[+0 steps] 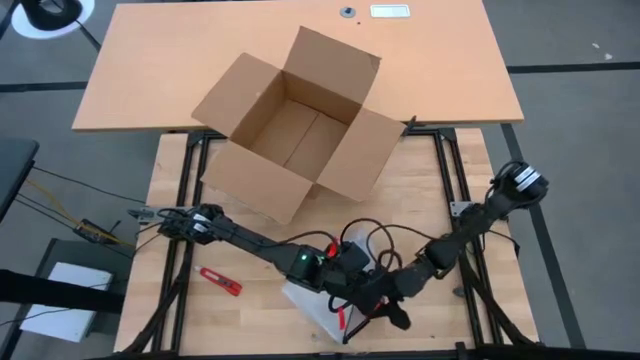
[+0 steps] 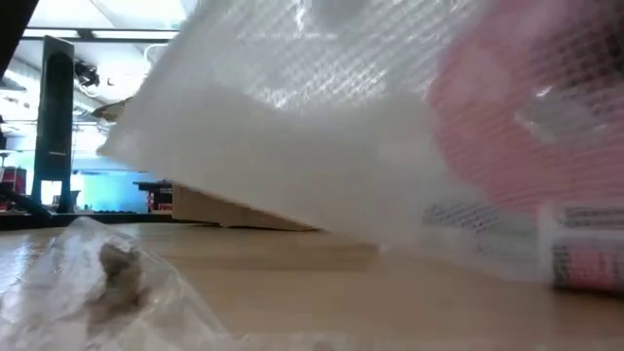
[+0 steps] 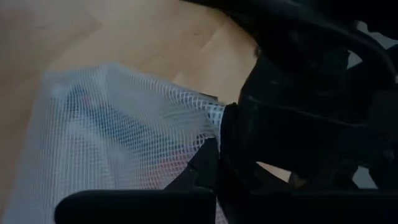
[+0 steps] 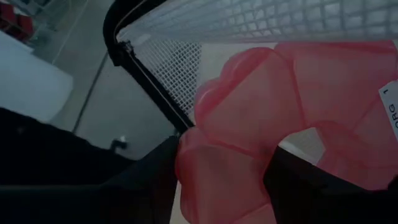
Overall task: Unpack boxes
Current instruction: Put the pink medicine organizer into the zip bag, then break down cardboard box until it is fully flat
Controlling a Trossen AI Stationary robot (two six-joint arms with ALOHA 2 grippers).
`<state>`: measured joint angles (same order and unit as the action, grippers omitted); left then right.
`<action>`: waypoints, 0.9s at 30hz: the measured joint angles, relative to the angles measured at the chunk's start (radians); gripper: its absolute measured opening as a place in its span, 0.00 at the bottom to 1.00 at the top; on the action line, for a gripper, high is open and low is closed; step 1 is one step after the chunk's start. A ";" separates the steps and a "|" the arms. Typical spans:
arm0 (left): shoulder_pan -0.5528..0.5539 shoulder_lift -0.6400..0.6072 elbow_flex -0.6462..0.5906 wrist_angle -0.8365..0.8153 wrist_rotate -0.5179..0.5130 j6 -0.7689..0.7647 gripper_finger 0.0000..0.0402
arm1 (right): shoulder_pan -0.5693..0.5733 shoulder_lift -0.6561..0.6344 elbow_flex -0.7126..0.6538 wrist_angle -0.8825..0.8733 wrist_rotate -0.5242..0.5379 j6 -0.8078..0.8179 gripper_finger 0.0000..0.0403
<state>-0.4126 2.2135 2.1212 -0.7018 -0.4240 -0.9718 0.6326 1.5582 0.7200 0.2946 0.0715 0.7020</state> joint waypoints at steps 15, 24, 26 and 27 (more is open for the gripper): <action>0.000 0.002 0.001 -0.037 0.105 -0.002 0.10 | -0.075 0.010 0.002 0.038 0.195 -0.117 0.85; 0.002 0.002 0.002 -0.050 0.173 0.029 0.29 | -0.040 -0.060 0.001 -0.069 -0.030 -0.100 0.94; 0.004 0.002 0.015 -0.056 0.240 0.088 0.30 | -0.017 -0.102 0.001 -0.139 -0.036 -0.101 0.93; 0.005 0.002 0.022 -0.056 0.287 0.126 0.30 | -0.006 -0.126 0.001 -0.181 -0.038 -0.105 0.92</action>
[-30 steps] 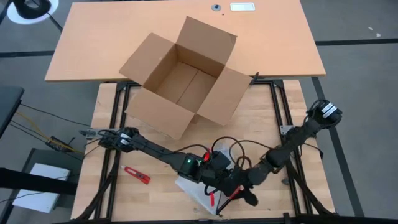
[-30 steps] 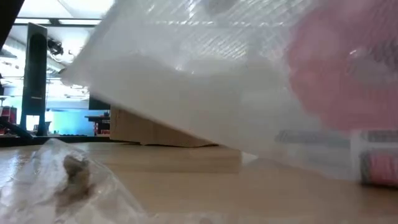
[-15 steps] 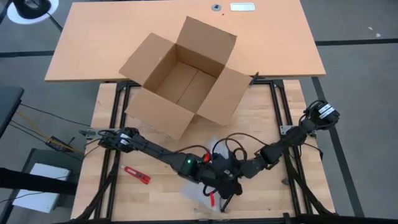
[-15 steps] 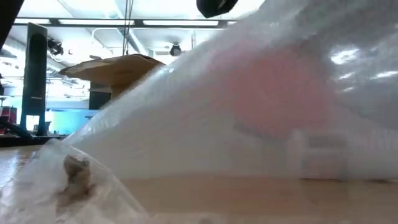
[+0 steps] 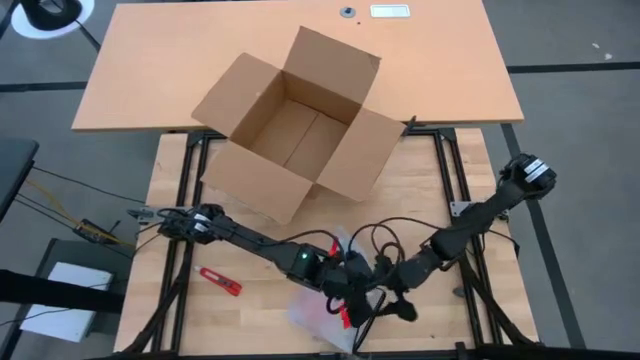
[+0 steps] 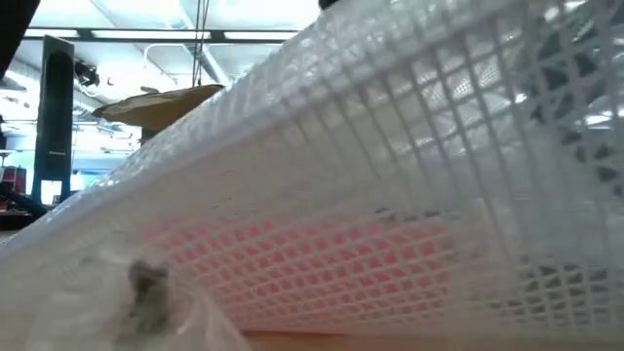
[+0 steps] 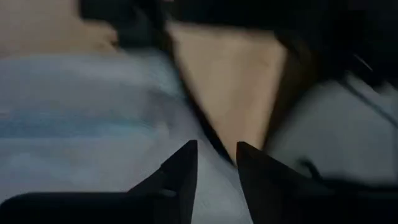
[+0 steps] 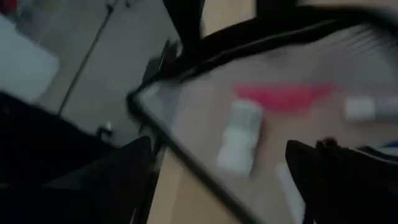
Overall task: Unpack boxes
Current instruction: Break down cardboard box until it is fully flat
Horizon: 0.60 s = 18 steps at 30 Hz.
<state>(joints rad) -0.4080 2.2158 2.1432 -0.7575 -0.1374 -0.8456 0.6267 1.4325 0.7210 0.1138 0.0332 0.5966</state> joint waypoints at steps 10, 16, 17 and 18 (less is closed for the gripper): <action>-0.003 -0.002 0.004 -0.173 0.481 0.061 0.30 | 0.073 -0.206 0.000 -0.457 -0.054 0.134 0.83; -0.064 -0.024 0.003 -0.248 0.412 0.139 0.30 | 0.180 -0.329 -0.001 -0.489 -0.090 0.398 0.78; -0.071 -0.028 0.003 -0.249 0.417 0.167 0.30 | 0.197 -0.332 -0.001 -0.441 -0.025 0.430 0.77; -0.076 -0.032 0.003 -0.248 0.432 0.195 0.30 | 0.210 -0.327 -0.001 -0.392 0.055 0.454 0.76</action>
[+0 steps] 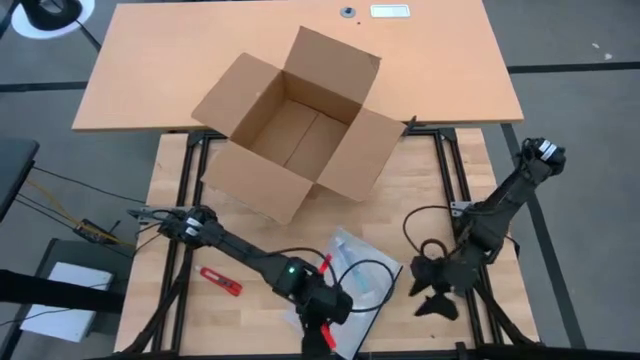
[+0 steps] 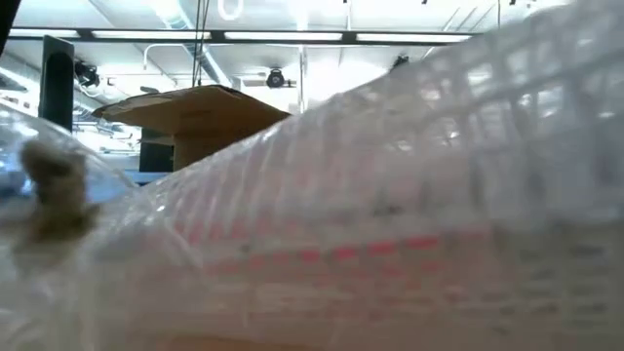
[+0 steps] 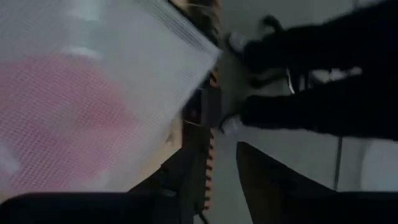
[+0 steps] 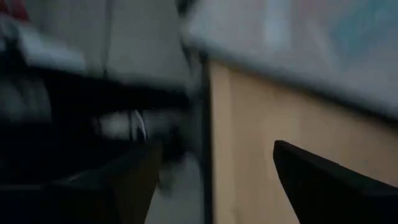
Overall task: Unpack boxes
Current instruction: Break down cardboard box until it is fully flat
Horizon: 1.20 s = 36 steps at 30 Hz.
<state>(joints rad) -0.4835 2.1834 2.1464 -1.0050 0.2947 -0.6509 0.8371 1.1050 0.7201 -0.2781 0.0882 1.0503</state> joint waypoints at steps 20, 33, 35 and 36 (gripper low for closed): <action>0.006 -0.379 0.000 -0.323 -0.244 0.308 0.30 | -0.253 0.717 0.367 0.204 0.148 -0.425 0.48; 0.005 -0.394 0.000 -0.316 -0.358 0.255 0.30 | -0.172 0.708 0.410 -0.287 0.007 -0.503 0.31; 0.006 -0.394 0.000 -0.316 -0.368 0.248 0.30 | -0.149 0.684 0.407 -0.371 0.009 -0.537 0.31; 0.006 -0.394 0.000 -0.316 -0.371 0.245 0.30 | -0.136 0.673 0.407 -0.415 0.016 -0.546 0.31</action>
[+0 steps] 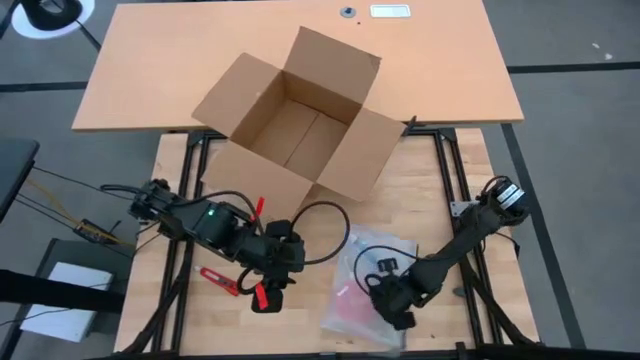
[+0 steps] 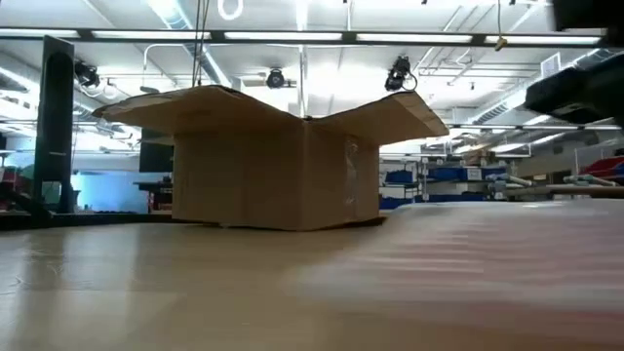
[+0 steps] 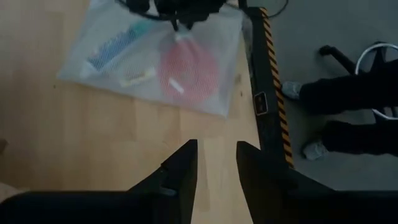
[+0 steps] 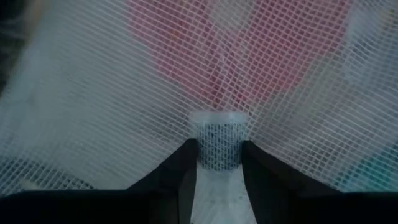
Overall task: Unpack boxes
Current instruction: Break down cardboard box until it is fully flat
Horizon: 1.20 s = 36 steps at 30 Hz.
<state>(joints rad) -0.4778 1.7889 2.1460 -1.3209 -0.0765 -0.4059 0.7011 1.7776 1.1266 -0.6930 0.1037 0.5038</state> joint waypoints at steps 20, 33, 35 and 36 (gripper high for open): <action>0.029 -0.004 0.000 0.023 -0.046 -0.080 0.30 | 0.083 -0.437 -0.020 -0.209 -0.028 0.428 0.31; 0.052 -0.047 -0.001 -0.119 -0.201 -0.288 0.30 | -0.042 -0.574 -0.021 -0.035 0.189 0.186 0.51; 0.073 -0.062 -0.001 -0.124 -0.276 -0.302 0.30 | -0.078 -0.587 -0.021 -0.025 0.189 0.099 0.56; 0.092 -0.065 -0.001 -0.123 -0.294 -0.304 0.31 | -0.096 -0.595 -0.021 -0.019 0.190 0.057 0.59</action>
<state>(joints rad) -0.3862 1.7234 2.1452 -1.4434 -0.3705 -0.7096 0.6053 1.1825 1.1061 -0.7117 0.2935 0.5613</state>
